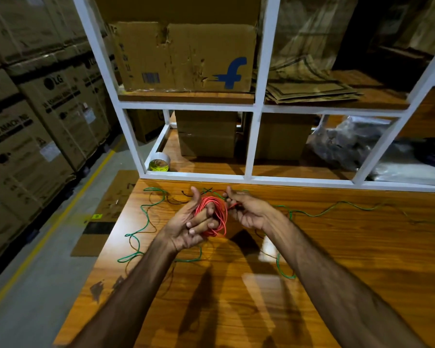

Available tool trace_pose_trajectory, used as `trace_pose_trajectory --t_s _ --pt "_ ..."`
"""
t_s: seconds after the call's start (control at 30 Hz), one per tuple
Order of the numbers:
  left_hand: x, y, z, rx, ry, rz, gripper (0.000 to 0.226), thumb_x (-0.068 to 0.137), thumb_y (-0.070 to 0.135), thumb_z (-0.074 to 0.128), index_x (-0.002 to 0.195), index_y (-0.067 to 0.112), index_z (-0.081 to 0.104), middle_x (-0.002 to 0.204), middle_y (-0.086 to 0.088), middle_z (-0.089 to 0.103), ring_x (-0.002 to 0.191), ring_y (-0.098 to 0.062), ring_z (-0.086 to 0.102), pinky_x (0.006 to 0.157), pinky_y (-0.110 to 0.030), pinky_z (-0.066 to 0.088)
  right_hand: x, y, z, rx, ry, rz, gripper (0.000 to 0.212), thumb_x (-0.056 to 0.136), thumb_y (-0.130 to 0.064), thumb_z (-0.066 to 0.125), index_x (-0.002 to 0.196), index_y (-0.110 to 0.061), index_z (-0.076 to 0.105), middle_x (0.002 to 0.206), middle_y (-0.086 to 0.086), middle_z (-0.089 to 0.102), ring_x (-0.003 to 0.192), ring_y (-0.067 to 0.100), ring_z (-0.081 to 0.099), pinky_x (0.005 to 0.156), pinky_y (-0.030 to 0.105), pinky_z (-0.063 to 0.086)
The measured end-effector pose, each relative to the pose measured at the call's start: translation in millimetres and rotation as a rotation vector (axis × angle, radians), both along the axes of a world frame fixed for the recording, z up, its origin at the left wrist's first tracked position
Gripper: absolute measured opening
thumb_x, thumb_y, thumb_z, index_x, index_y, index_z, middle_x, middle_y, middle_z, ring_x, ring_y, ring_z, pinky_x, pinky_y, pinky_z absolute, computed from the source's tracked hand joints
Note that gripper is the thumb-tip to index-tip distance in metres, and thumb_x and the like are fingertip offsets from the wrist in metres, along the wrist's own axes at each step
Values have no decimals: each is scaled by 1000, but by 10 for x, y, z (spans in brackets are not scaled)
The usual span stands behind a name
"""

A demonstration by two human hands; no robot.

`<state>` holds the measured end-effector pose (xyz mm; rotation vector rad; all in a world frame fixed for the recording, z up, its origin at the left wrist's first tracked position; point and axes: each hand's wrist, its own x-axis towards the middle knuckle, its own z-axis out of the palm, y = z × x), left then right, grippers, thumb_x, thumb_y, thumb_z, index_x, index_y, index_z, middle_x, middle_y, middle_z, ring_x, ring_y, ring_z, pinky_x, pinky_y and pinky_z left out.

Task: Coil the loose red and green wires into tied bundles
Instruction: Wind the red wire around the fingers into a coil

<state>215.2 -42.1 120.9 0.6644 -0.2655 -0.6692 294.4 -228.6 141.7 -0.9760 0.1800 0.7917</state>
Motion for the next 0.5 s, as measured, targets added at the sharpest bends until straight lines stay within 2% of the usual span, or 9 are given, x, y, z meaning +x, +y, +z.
trace_pose_trajectory --t_s 0.07,0.13,0.23,0.37,0.5 --pt "-12 25 17 -58 5 14 70 100 67 37 98 6 70 39 3 45 54 -11 65 65 -17 41 25 -3 -9 61 121 -52 24 100 -14 65 80 -2 69 61 2 59 45 5 58 51 24 60" --pt "-26 52 36 -97 11 45 67 100 65 38 97 6 70 40 2 35 56 -13 65 76 -18 45 44 2 -28 92 185 -79 18 96 -9 67 80 -1 71 59 3 59 44 5 58 52 26 61" --pt "-52 72 51 -158 20 95 63 101 62 40 94 6 68 41 1 30 61 -16 67 75 -18 42 52 41 -72 148 224 -60 11 83 -9 72 87 0 69 66 4 61 43 4 56 43 18 54" --pt "-63 75 70 -339 50 125 71 106 59 31 93 -2 64 41 -1 27 49 -22 61 84 -26 49 39 33 -148 171 180 13 13 95 -17 62 96 -4 60 73 4 55 39 1 44 33 9 35" --pt "-28 131 149 -396 67 244 74 108 58 27 97 -3 66 43 -1 32 48 -20 60 87 -24 48 -74 68 -126 10 26 103 10 99 -10 59 91 -5 59 71 1 58 39 0 41 32 9 29"
